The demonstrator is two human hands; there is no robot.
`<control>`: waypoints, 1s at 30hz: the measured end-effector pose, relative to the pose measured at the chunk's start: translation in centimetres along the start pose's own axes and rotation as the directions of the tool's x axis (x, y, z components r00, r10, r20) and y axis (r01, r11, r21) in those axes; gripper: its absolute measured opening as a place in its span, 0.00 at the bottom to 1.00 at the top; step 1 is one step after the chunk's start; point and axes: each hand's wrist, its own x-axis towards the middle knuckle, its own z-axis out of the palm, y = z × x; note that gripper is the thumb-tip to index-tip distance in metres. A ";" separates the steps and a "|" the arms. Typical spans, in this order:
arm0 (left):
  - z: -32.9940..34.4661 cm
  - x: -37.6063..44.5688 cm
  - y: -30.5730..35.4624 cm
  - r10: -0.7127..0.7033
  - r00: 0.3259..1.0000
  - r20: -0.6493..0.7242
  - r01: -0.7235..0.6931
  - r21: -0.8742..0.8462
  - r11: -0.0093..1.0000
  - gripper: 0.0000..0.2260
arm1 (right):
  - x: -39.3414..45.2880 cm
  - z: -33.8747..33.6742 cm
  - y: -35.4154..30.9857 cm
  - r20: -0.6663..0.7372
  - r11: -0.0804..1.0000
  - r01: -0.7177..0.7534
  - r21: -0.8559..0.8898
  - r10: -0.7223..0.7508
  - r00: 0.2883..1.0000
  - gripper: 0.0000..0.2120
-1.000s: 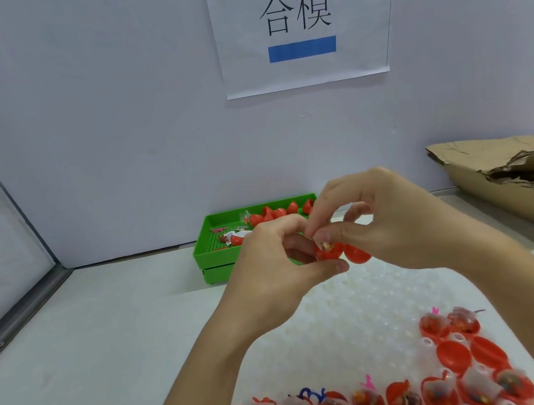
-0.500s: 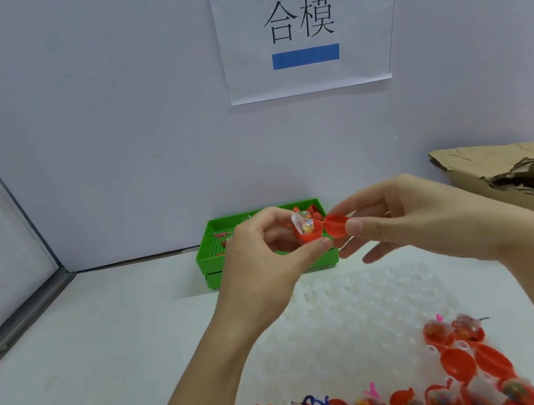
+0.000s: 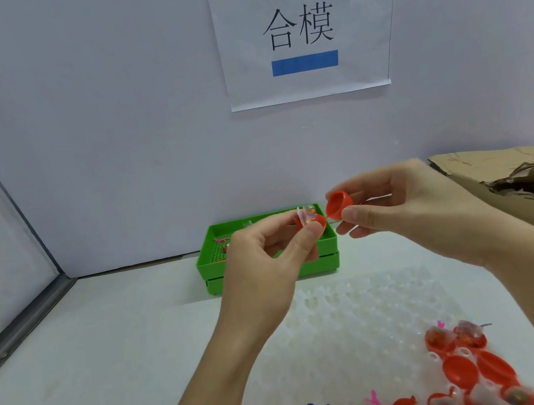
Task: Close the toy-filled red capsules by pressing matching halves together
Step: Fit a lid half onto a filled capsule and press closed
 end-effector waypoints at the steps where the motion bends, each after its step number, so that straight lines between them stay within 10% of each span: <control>1: 0.0 0.0 0.0 0.009 1.000 0.000 -0.009 -0.017 1.000 0.11 | 0.0 0.0 0.0 -0.004 1.000 0.001 0.000 -0.001 1.000 0.09; 17: 0.0 0.0 0.1 0.005 0.994 0.112 0.011 -0.142 0.990 0.18 | -0.2 0.0 -0.4 -0.002 1.000 0.014 -0.012 -0.014 1.000 0.10; 30: -0.2 -0.1 0.7 -0.004 0.999 0.045 0.013 -0.213 0.977 0.04 | -0.4 -0.2 -0.4 0.013 0.999 0.021 0.025 -0.022 1.000 0.12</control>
